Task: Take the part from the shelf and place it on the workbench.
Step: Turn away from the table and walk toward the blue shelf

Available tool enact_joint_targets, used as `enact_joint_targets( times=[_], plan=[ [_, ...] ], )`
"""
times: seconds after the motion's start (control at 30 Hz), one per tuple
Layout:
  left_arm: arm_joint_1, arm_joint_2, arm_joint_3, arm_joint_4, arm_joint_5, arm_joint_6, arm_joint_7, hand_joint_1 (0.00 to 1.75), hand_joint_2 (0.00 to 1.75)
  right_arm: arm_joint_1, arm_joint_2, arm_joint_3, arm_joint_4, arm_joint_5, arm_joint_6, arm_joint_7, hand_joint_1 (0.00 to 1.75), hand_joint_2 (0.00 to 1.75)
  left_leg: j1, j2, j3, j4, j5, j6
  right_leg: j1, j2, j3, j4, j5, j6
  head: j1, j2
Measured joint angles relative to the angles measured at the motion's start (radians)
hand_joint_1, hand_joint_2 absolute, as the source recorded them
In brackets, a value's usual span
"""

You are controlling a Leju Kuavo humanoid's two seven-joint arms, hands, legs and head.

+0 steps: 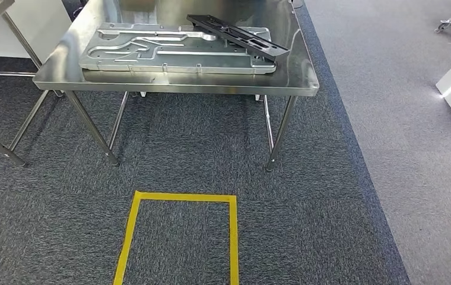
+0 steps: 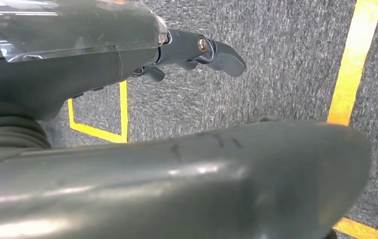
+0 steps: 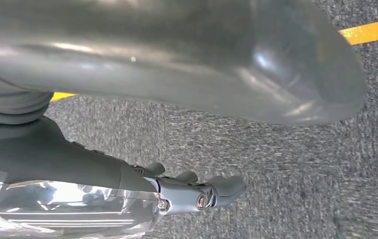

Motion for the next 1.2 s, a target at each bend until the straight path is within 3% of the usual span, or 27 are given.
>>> enact_joint_targets(
  times=[0.07,0.1,0.37,0.53,0.67,0.73,0.83,0.87,0.9,0.97,1.03,1.1,1.17,1.2],
  plan=[
    [-0.001,-0.001,0.000,0.000,-0.005,-0.005,0.000,0.00,0.00,-0.003,0.000,0.003,0.000,0.011,0.006,-0.023,0.00,0.00,-0.005,0.000,0.000,0.004,-0.004,-0.006,0.003,-0.003,0.051,-0.106,0.034,-0.008,0.000,0.000],
    [-0.002,-0.001,0.000,0.000,-0.006,-0.007,0.000,0.00,0.00,-0.004,0.001,0.006,0.000,0.018,0.010,-0.035,0.00,0.00,-0.007,0.000,-0.001,0.006,-0.005,-0.007,0.004,-0.002,0.058,-0.125,0.035,-0.010,0.000,0.000],
    [-0.004,-0.001,0.000,0.000,-0.019,-0.011,0.000,0.00,0.00,-0.005,0.002,0.050,0.000,0.086,-0.028,-0.085,0.00,0.00,-0.006,-0.001,-0.004,0.005,-0.002,-0.014,0.010,-0.001,0.054,-0.125,0.036,-0.020,0.000,0.000],
    [-0.004,-0.001,0.000,0.000,-0.022,-0.011,0.000,0.00,0.00,-0.005,0.002,0.057,0.000,0.083,-0.047,-0.076,0.00,0.00,-0.007,-0.001,-0.005,0.007,-0.003,-0.013,0.009,-0.001,0.054,-0.124,0.037,-0.019,0.000,0.000],
    [-0.004,-0.002,0.000,0.000,-0.022,-0.012,0.002,0.00,0.00,-0.007,0.001,0.057,0.000,0.082,-0.064,-0.059,0.00,0.00,-0.003,-0.003,-0.005,-0.005,0.006,-0.008,0.008,-0.005,0.056,-0.124,0.036,-0.010,0.000,0.000],
    [-0.005,-0.004,0.000,0.000,-0.022,-0.014,0.004,0.00,0.00,-0.008,0.000,0.057,0.000,0.083,-0.070,-0.050,0.00,0.00,0.005,-0.006,-0.001,-0.020,0.018,-0.002,0.009,-0.004,0.035,-0.076,-0.003,-0.004,0.000,0.000],
    [-0.005,-0.004,0.000,0.000,-0.022,-0.014,0.008,0.00,0.00,-0.007,-0.002,0.057,0.000,0.083,-0.076,-0.042,0.00,0.00,0.007,-0.015,-0.007,-0.023,0.024,0.000,0.001,-0.002,-0.048,0.108,-0.099,0.008,0.000,0.000],
    [-0.004,-0.005,0.000,0.000,-0.022,-0.014,0.008,0.00,0.00,-0.006,-0.003,0.057,0.000,0.083,-0.077,-0.039,0.00,0.00,0.008,-0.021,-0.009,-0.022,0.025,-0.001,-0.003,-0.002,-0.064,0.146,-0.106,0.012,0.000,0.000],
    [-0.003,-0.005,0.000,0.000,-0.022,-0.014,0.009,0.00,0.00,-0.006,-0.003,0.057,0.000,0.083,-0.077,-0.037,0.00,0.00,0.009,-0.028,-0.009,-0.020,0.025,-0.003,-0.007,-0.002,-0.063,0.146,-0.094,0.016,0.000,0.000],
    [-0.003,-0.007,0.000,0.000,-0.021,-0.014,0.009,0.00,0.00,-0.005,-0.004,0.057,0.000,0.083,-0.078,-0.036,0.00,0.00,0.012,-0.045,-0.010,-0.013,0.022,-0.011,-0.017,0.007,-0.008,0.040,-0.026,0.022,0.000,0.000],
    [-0.005,-0.009,0.000,0.000,-0.021,-0.014,0.009,0.00,0.00,-0.005,-0.006,0.057,0.001,0.083,-0.078,-0.036,0.00,0.00,0.013,-0.063,-0.016,-0.001,0.018,-0.025,-0.021,0.037,0.053,-0.083,0.017,0.020,0.000,0.000],
    [-0.007,-0.009,0.000,0.000,-0.020,-0.014,0.009,0.00,0.00,-0.005,-0.006,0.057,0.002,0.083,-0.078,-0.035,0.00,0.00,0.012,-0.079,-0.025,0.005,0.019,-0.040,-0.017,0.051,0.068,-0.119,0.017,0.007,0.000,0.000],
    [-0.005,-0.010,0.001,0.000,-0.019,-0.014,0.009,0.00,0.00,-0.007,-0.006,0.057,0.002,0.085,-0.078,-0.034,0.00,0.00,0.016,-0.088,-0.032,0.007,0.021,-0.053,-0.015,0.033,0.066,-0.119,0.020,-0.012,0.000,0.000],
    [-0.004,-0.010,0.001,0.000,-0.019,-0.013,0.009,0.00,0.00,-0.008,-0.006,0.057,0.002,0.086,-0.078,-0.033,0.00,0.00,0.017,-0.079,-0.039,0.021,0.011,-0.057,-0.016,0.024,0.066,-0.121,0.022,-0.022,-0.001,0.000]
  ],
)
